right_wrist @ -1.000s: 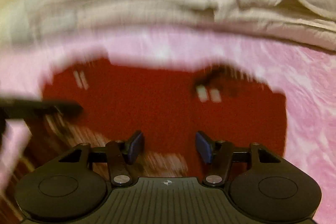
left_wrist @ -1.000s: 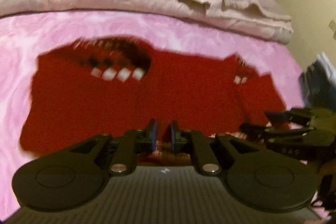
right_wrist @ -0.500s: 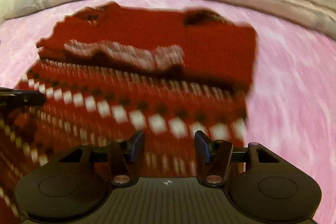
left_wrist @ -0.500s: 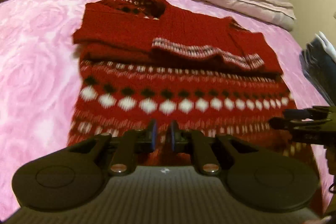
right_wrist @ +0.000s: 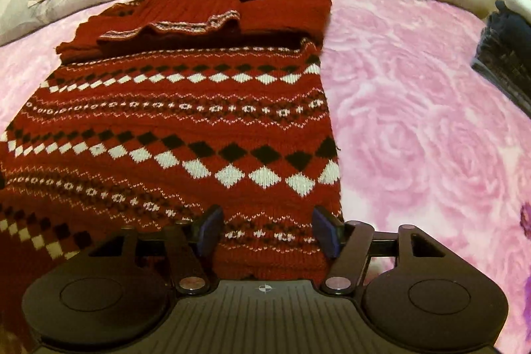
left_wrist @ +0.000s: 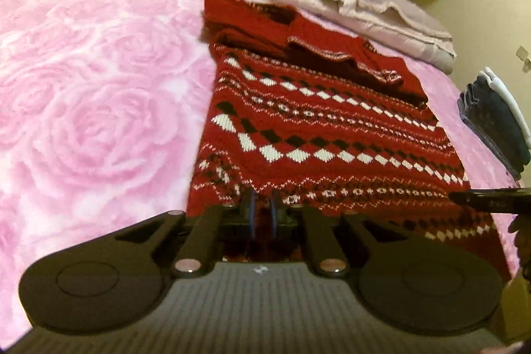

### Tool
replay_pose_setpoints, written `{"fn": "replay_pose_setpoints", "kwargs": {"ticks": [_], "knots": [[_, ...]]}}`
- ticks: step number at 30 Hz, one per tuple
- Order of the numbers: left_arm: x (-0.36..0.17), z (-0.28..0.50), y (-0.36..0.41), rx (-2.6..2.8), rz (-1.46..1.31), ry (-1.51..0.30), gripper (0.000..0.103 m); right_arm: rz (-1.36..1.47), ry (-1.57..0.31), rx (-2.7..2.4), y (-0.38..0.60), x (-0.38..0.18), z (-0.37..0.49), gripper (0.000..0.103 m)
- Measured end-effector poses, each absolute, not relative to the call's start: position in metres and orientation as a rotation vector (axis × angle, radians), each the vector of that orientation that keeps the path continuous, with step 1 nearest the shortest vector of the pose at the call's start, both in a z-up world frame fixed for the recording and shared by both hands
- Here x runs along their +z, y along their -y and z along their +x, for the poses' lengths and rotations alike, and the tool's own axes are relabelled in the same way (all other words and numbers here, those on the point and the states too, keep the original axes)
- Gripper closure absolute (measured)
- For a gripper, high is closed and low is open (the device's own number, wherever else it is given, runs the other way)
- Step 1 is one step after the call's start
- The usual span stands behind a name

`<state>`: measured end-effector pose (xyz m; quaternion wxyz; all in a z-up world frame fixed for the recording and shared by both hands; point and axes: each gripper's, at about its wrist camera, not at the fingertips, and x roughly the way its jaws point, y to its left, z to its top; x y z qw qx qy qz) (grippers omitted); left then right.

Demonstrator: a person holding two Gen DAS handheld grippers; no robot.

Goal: Fold clothes

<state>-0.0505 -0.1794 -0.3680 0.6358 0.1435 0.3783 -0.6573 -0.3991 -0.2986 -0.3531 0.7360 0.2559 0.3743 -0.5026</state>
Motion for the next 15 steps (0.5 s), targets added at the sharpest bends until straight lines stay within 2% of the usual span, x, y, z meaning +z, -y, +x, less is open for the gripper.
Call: {"fn": "replay_pose_setpoints", "kwargs": {"ticks": [11,15], "knots": [[-0.376,-0.066,0.140,-1.540,0.319,-0.614,0.093,0.376,-0.617,-1.102,0.243,-0.372,-0.426,0.040],[-0.378,-0.076,0.106,-1.502,0.331,-0.561,0.094,0.349,-0.619,-1.127,0.205,-0.370,-0.436,0.040]]}}
